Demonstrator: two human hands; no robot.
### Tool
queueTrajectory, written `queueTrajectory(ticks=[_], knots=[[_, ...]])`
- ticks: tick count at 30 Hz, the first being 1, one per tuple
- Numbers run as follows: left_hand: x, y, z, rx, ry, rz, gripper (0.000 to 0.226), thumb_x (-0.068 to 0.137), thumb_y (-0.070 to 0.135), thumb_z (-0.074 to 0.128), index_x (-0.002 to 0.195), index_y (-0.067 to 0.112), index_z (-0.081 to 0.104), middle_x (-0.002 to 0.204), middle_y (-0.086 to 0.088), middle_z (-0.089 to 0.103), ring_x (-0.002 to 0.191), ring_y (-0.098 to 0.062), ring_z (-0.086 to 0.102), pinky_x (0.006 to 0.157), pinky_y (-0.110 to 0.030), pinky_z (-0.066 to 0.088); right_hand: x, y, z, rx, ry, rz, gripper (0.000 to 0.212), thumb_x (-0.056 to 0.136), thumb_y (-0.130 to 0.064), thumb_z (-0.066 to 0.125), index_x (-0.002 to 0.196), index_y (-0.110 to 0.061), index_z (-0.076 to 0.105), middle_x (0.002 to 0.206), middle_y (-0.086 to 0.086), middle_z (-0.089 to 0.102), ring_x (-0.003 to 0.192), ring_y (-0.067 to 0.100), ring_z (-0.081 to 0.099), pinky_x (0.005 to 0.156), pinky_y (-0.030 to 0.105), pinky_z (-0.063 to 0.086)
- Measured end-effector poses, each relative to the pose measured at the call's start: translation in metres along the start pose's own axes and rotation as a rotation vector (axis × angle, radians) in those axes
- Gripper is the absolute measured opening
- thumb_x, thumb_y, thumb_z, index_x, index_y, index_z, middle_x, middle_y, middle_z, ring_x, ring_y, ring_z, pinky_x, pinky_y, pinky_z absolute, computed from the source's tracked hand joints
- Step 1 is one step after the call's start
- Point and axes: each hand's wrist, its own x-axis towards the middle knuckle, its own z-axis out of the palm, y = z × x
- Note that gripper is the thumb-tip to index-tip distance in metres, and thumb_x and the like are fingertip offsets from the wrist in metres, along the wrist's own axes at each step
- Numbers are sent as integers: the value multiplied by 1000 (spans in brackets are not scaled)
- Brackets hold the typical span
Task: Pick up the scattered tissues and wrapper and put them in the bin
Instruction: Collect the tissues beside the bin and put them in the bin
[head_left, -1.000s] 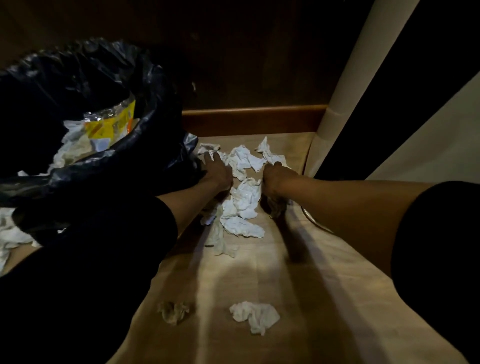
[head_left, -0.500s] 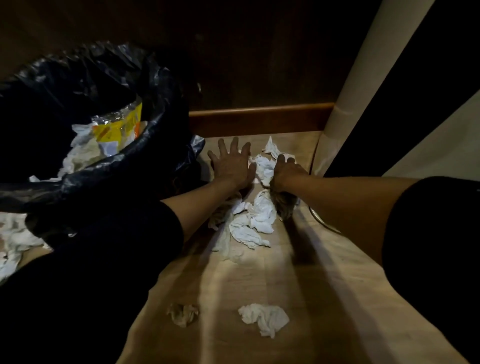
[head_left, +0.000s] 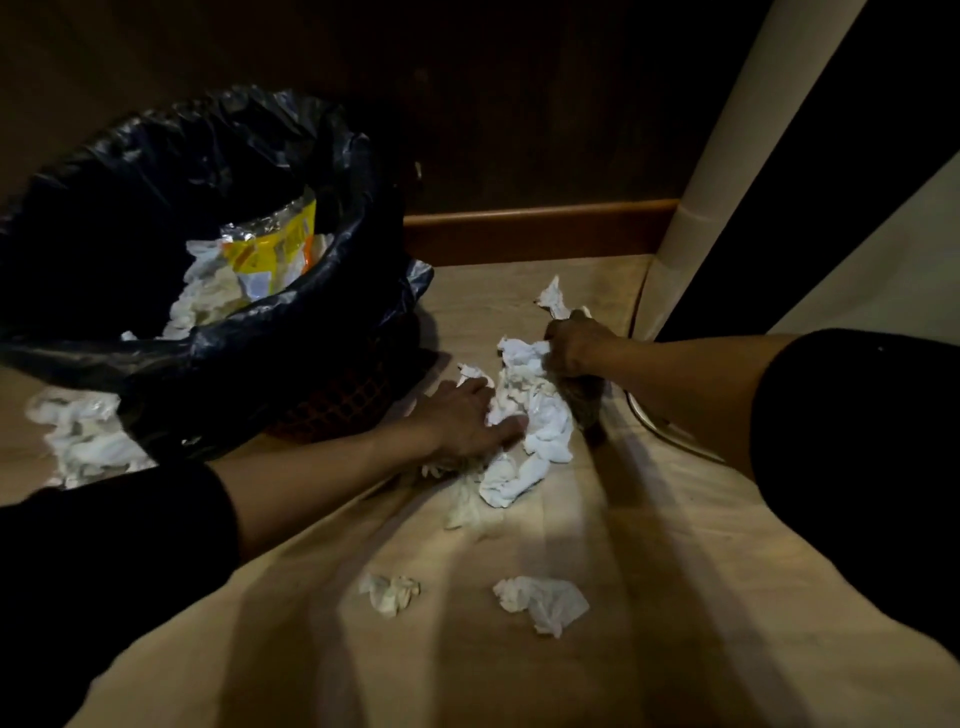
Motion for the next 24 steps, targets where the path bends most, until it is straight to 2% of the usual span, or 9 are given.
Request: queueTrajectory(ticks=[2,4,7,10,14,18,20,22,24], knots=[[-16,-6,5,27,-71,26,109,71,90,38,155,22,18,165,3,8,149,-31,17,116,-51,27,-6,-7,-3,-8,10,-38,51,88,-45,65,125,-10,60,129,16,57,112,34,58,83,34,49],[-30,-10,16,84,-83,71,116,67,77,64,154,19,16,164,-2,8,147,-33,17,115,-47,32,-13,-15,-6,-49,-48,-74,49,85,-43,70,118,-7,65,122,16,64,107,33,62,82,33,51],[-48,-20,34,173,-8,121,106,63,54,81,147,13,29,153,-11,25,134,-35,33,101,-45,47,-22,-27,-8,-118,-148,-119,48,79,-29,79,122,-10,66,123,10,65,109,29,63,82,28,48],[-60,-28,41,179,97,205,64,70,33,76,125,11,52,126,-12,47,108,-33,54,78,-40,54,-26,-34,-23,-93,-119,-134,47,77,-20,80,121,-11,65,122,9,64,104,26,62,76,28,48],[-72,-38,34,105,135,222,30,79,31,68,101,13,60,103,-12,59,93,-33,62,75,-37,52,-33,-31,-49,-1,-20,-176,38,80,-23,74,116,-19,60,116,8,62,96,25,60,71,32,53],[-87,-49,26,51,171,187,29,81,32,68,101,14,58,105,-10,64,95,-31,63,75,-33,48,-46,-26,-54,-81,8,-267,36,85,-22,67,119,-30,65,116,0,62,98,24,64,73,32,56],[-99,-53,24,43,188,188,34,79,34,69,107,19,57,105,-6,66,95,-28,64,72,-31,47,-50,-27,-50,-140,-59,-242,27,76,-21,78,102,-26,73,108,2,71,89,20,68,72,33,60],[-113,-53,25,81,184,193,40,79,33,68,116,26,55,105,-4,66,94,-26,65,72,-30,47,-60,-30,-45,-193,-116,-245,26,62,-33,88,80,-23,73,91,0,71,79,17,67,66,30,59],[-124,-54,32,122,154,191,45,80,30,66,122,33,53,106,-3,62,95,-26,64,73,-30,47,-70,-37,-30,-273,-171,-293,23,69,-37,82,77,-20,70,88,1,63,82,20,63,69,30,55]])
